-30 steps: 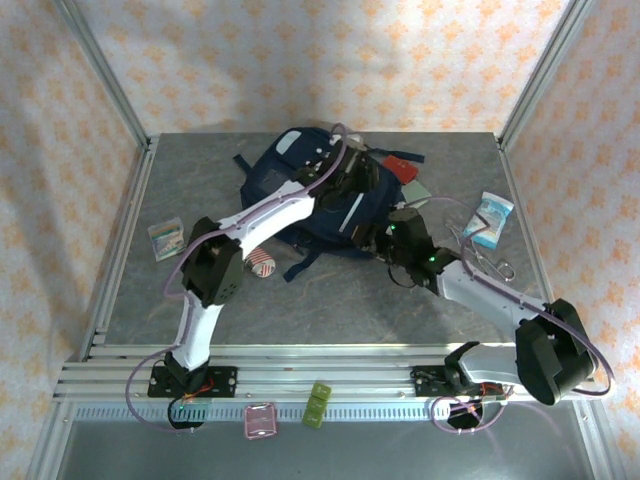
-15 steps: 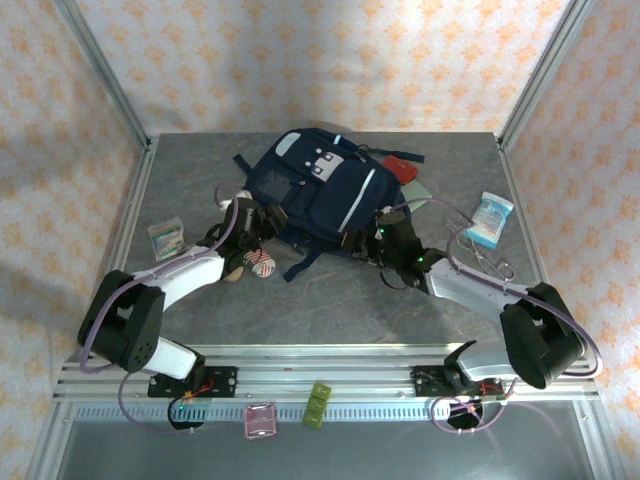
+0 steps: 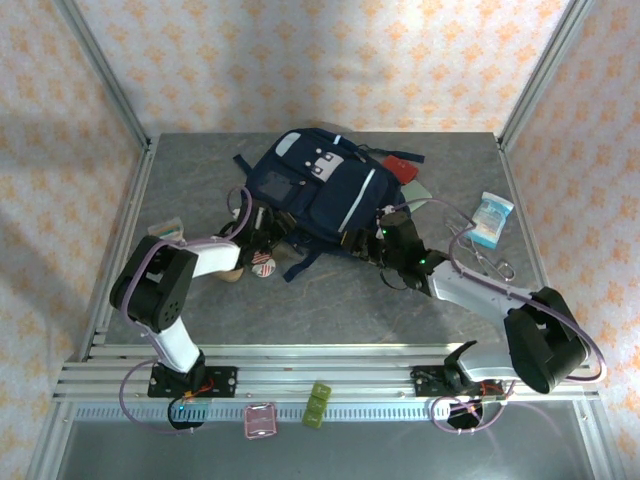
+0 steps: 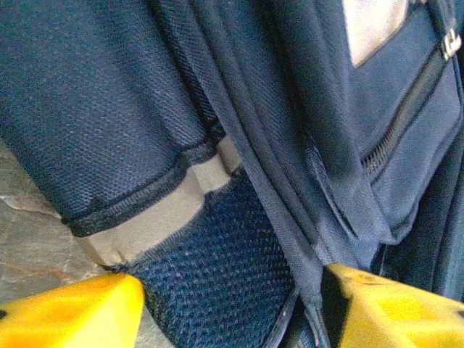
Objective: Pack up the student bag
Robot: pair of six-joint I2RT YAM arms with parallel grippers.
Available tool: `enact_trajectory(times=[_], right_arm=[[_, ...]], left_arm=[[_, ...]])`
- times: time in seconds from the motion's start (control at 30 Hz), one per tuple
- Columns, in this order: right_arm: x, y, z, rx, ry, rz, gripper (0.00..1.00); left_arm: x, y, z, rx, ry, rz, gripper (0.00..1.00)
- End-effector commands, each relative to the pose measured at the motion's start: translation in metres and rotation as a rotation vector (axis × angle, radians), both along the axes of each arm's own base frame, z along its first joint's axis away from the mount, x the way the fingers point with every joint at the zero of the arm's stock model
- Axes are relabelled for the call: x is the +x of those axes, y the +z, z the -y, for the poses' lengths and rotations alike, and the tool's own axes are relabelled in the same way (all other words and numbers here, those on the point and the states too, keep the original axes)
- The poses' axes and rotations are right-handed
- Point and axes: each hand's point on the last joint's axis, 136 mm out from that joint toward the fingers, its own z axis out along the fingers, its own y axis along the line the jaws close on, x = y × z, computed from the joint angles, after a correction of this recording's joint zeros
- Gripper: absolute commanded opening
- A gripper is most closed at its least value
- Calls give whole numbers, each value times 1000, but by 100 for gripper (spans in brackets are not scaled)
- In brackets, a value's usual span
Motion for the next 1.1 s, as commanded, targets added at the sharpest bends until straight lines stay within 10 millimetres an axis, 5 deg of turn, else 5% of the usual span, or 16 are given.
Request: enact_trajectory(times=[0.0, 0.07, 0.13, 0.23, 0.53, 1.07], right_arm=[[1, 8, -4, 10, 4, 33, 52], [-1, 8, -7, -4, 22, 38, 51], [-5, 8, -12, -13, 45, 49, 49], [-12, 6, -21, -30, 93, 63, 46], [-28, 6, -69, -69, 241, 158, 42], [28, 27, -88, -142, 63, 349, 54]], left_arm=[[18, 7, 2, -9, 4, 34, 36], [21, 8, 9, -28, -18, 30, 13], [23, 13, 14, -51, -40, 38, 0], [22, 30, 19, -80, -60, 65, 0], [15, 126, 42, -187, -124, 209, 0], [13, 182, 70, -299, -173, 278, 0]])
